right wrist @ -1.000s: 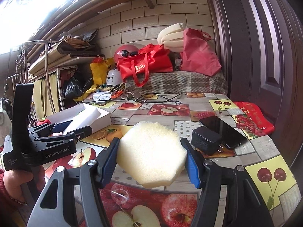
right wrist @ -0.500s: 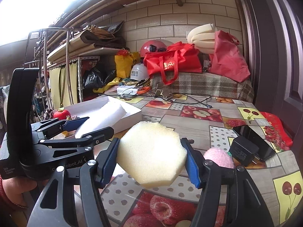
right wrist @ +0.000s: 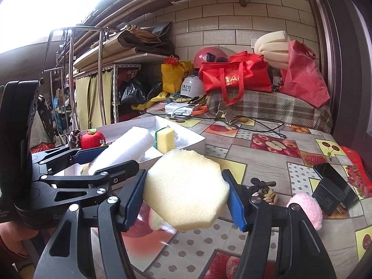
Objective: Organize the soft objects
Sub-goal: 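Carry the foam block in left tool and sponge in right tool over the box, then open right tool to drop the sponge while left tool releases the foam block into the box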
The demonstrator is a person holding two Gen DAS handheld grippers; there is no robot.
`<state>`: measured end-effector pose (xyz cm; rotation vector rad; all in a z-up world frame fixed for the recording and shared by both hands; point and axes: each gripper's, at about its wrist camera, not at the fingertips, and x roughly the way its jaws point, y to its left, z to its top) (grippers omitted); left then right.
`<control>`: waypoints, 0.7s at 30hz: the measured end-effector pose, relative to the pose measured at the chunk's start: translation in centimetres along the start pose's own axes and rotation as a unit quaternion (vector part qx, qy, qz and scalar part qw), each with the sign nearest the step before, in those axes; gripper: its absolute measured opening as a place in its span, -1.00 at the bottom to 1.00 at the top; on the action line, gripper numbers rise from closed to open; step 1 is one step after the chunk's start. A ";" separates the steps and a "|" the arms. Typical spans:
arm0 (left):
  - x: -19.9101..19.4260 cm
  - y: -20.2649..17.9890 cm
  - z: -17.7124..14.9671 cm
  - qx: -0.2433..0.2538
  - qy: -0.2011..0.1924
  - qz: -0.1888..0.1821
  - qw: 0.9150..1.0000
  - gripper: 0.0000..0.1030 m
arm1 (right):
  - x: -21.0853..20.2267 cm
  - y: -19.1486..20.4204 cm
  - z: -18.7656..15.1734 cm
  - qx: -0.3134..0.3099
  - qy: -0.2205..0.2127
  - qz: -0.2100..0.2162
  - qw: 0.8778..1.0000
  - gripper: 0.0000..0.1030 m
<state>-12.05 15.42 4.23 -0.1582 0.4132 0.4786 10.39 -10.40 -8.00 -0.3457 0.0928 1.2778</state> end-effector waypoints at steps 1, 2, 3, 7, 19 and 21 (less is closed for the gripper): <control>-0.2 0.5 0.0 -0.002 -0.003 0.007 1.000 0.18 | 0.3 0.3 0.1 -0.002 0.000 0.002 1.000 0.24; -0.3 1.1 0.0 -0.003 -0.006 0.015 1.000 0.18 | 0.5 0.6 0.2 -0.005 -0.001 0.004 1.000 0.24; -0.5 1.8 -0.1 -0.005 -0.008 0.023 1.000 0.18 | 0.8 0.8 0.4 -0.008 -0.001 0.007 1.000 0.24; -0.4 5.0 -0.1 -0.021 -0.005 0.055 0.998 0.18 | 1.9 1.8 0.8 -0.018 0.001 0.017 1.000 0.24; 2.1 12.8 0.6 -0.073 0.017 0.118 0.990 0.18 | 6.5 3.1 2.3 -0.006 0.017 0.034 0.999 0.24; 2.5 13.6 0.8 -0.084 0.019 0.122 0.989 0.18 | 7.3 3.6 2.7 -0.009 0.017 0.035 0.999 0.24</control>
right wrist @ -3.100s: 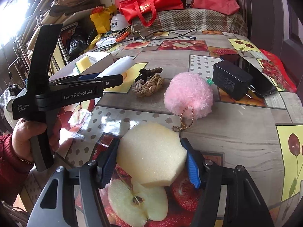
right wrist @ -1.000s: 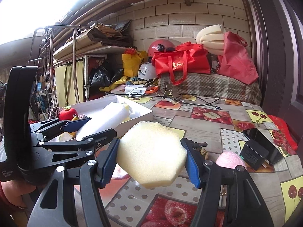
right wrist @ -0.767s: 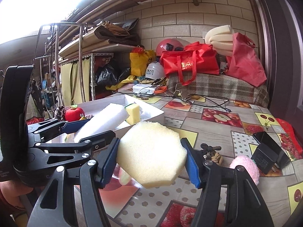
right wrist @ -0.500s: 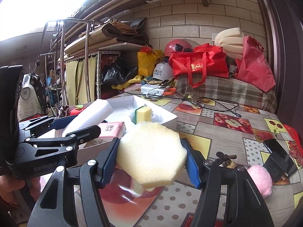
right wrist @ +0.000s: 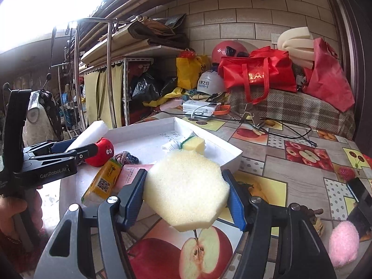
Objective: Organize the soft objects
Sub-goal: 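Open right tool to drop the sponge while left tool releases the foam block into the box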
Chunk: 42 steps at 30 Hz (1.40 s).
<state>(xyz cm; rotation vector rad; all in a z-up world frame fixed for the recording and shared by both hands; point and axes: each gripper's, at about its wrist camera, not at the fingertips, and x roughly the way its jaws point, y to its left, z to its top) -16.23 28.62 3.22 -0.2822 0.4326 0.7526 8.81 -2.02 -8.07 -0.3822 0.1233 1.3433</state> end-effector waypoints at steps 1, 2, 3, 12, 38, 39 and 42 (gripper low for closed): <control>0.3 0.3 0.2 -0.004 0.000 0.003 1.000 0.18 | 0.4 0.2 0.2 -0.001 0.000 0.001 1.000 0.24; 0.5 0.5 0.3 -0.006 -0.001 0.008 1.000 0.18 | 0.9 0.4 0.4 -0.002 0.000 0.002 1.000 0.24; 0.7 0.7 0.4 -0.008 -0.003 0.013 1.000 0.18 | 1.4 0.6 0.6 -0.002 0.001 0.004 1.000 0.24; 4.0 1.5 2.0 -0.029 0.020 0.038 0.999 0.18 | 6.3 1.3 2.6 0.029 0.015 0.018 0.999 0.25; 2.5 2.9 1.8 -0.067 -0.016 0.091 0.993 1.00 | 6.2 2.7 3.3 0.006 -0.028 0.008 1.000 1.00; 2.3 2.9 1.8 -0.068 -0.020 0.090 0.993 1.00 | 6.1 2.6 3.3 0.009 -0.029 0.002 1.000 1.00; 1.8 2.7 1.7 -0.064 -0.036 0.090 0.993 1.00 | 6.5 2.4 3.2 0.009 -0.005 -0.012 1.000 1.00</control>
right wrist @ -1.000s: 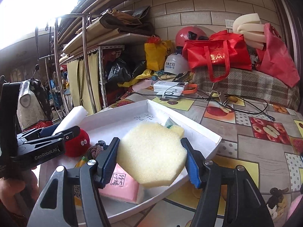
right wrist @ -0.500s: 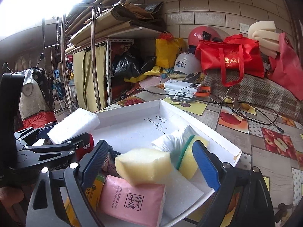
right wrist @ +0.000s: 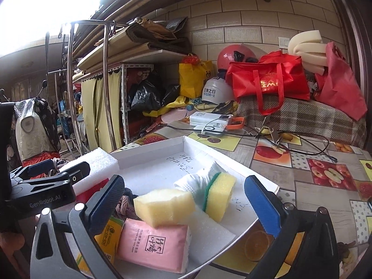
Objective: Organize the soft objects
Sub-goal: 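Open right tool to drop the sponge while left tool releases the foam block into the box, then move both tools back toward the rope coaster and pink pompom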
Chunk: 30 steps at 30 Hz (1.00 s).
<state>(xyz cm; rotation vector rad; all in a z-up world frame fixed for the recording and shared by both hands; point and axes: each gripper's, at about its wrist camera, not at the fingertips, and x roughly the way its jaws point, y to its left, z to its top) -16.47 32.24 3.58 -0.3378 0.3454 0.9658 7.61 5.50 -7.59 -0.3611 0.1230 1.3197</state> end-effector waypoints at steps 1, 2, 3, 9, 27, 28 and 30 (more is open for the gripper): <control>-0.3 -0.1 0.0 0.002 -0.008 0.000 1.000 1.00 | 0.0 -0.1 -0.1 0.000 0.005 -0.004 1.000 1.00; -0.6 -0.3 -0.1 0.005 -0.019 0.000 1.000 1.00 | -0.1 -0.1 -0.2 -0.001 0.007 -0.007 1.000 1.00; -1.1 -0.5 -0.2 0.010 -0.031 0.000 0.999 1.00 | -0.3 -0.2 -0.3 -0.001 0.007 -0.011 1.000 1.00; -3.8 -2.8 -1.3 0.064 -0.077 -0.042 0.994 1.00 | -2.5 -1.2 -1.1 0.003 -0.010 -0.028 1.000 1.00; -9.9 -14.1 -5.1 0.181 -0.042 -0.239 0.953 1.00 | -14.2 -12.5 -5.7 0.073 -0.034 -0.137 0.987 1.00; -10.0 -15.1 -5.3 0.194 -0.035 -0.244 0.950 1.00 | -14.7 -13.6 -6.1 0.087 -0.020 -0.144 0.985 1.00; -9.9 -17.0 -5.8 0.216 -0.015 -0.252 0.943 1.00 | -15.6 -15.7 -7.0 0.110 0.012 -0.165 0.980 1.00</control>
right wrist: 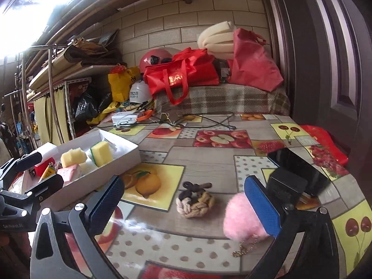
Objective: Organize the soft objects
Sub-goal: 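Move both tools back toward the rope coaster and pink pompom, then grasp the braided rope coaster with left tool while right tool grasps the pink pompom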
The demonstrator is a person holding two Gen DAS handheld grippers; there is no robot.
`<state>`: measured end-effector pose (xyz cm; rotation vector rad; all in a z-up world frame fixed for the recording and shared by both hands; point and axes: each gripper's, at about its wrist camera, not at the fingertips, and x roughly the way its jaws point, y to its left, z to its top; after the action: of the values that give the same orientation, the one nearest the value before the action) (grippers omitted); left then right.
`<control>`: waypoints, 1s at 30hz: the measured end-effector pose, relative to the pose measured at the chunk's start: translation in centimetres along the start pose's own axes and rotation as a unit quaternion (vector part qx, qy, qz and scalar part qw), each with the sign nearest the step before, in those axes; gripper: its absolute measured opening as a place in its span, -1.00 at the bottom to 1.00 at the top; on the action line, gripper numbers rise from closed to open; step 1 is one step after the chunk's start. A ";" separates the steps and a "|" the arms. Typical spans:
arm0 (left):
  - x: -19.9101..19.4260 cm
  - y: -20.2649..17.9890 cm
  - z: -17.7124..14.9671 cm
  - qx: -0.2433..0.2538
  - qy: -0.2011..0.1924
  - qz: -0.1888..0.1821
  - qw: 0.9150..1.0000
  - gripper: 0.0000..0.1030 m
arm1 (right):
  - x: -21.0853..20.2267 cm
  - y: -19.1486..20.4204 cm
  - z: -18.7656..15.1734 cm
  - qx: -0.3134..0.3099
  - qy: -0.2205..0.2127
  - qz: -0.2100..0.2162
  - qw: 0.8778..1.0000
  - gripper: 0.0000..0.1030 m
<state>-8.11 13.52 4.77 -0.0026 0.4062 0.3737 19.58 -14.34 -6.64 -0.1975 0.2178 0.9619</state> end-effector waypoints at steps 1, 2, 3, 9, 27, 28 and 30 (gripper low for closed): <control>0.6 -0.7 0.2 0.003 0.011 -0.011 1.000 1.00 | -0.1 -1.1 -0.2 0.008 0.014 -0.014 1.000 1.00; 1.2 -1.3 0.4 0.005 0.021 -0.025 0.999 1.00 | 0.0 -2.2 -0.3 0.014 0.026 -0.027 0.999 1.00; 1.8 -2.0 0.5 0.006 0.032 -0.040 0.999 1.00 | 0.1 -3.2 -0.4 0.019 0.039 -0.038 0.998 1.00; 6.5 -6.8 1.2 0.044 0.116 -0.102 0.987 1.00 | 1.7 -6.5 -1.4 0.067 0.115 -0.026 0.991 1.00; 14.4 -11.6 2.4 0.049 0.222 -0.155 0.962 0.51 | 3.2 -9.0 -1.4 0.132 0.129 0.001 0.983 0.06; 14.8 -12.1 2.5 0.053 0.225 -0.157 0.960 0.32 | 3.3 -9.2 -1.5 0.138 0.132 0.002 0.982 0.06; 14.9 -12.9 2.7 0.068 0.221 -0.161 0.960 -0.03 | 3.6 -9.5 -1.5 0.147 0.138 0.003 0.979 0.06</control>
<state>10.14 7.01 0.55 -0.0190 0.8612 0.0177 29.28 -17.22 -8.41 -0.0567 0.6121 0.8956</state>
